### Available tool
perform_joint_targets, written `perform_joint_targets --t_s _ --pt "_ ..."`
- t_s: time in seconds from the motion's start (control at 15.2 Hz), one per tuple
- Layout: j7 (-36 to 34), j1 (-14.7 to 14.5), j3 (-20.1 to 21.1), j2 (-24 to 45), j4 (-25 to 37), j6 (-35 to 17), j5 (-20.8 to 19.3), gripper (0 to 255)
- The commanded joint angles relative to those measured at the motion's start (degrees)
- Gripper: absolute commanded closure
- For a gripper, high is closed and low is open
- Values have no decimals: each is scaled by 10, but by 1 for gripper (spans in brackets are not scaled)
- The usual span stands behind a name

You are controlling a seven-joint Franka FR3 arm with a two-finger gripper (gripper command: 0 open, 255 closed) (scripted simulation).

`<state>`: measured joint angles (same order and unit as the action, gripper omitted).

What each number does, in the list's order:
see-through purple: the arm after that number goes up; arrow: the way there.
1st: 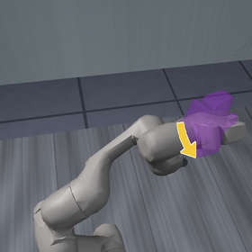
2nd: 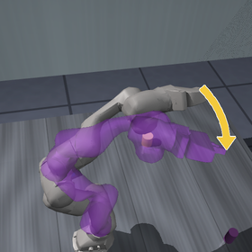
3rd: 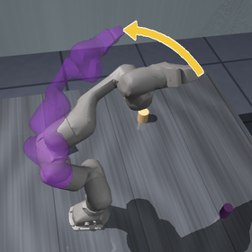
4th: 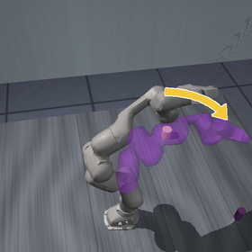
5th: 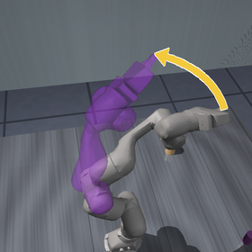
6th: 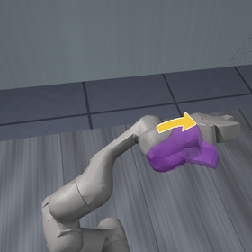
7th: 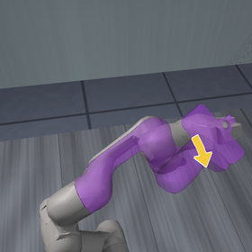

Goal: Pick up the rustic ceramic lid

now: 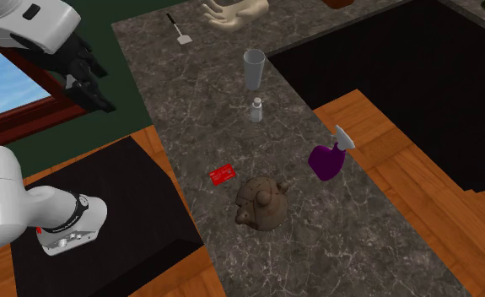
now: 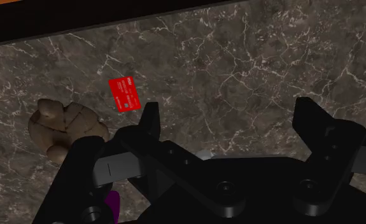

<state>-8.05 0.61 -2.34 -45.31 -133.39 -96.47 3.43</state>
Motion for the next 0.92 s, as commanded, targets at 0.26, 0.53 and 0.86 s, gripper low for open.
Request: perform_joint_targets --t_s 0.26,0.53,0.86 --pt "29 11 -33 71 17 -31 -13 0" --pt "58 20 -65 148 43 -58 -20 0" --pt "96 29 -103 249 89 -83 -20 0"
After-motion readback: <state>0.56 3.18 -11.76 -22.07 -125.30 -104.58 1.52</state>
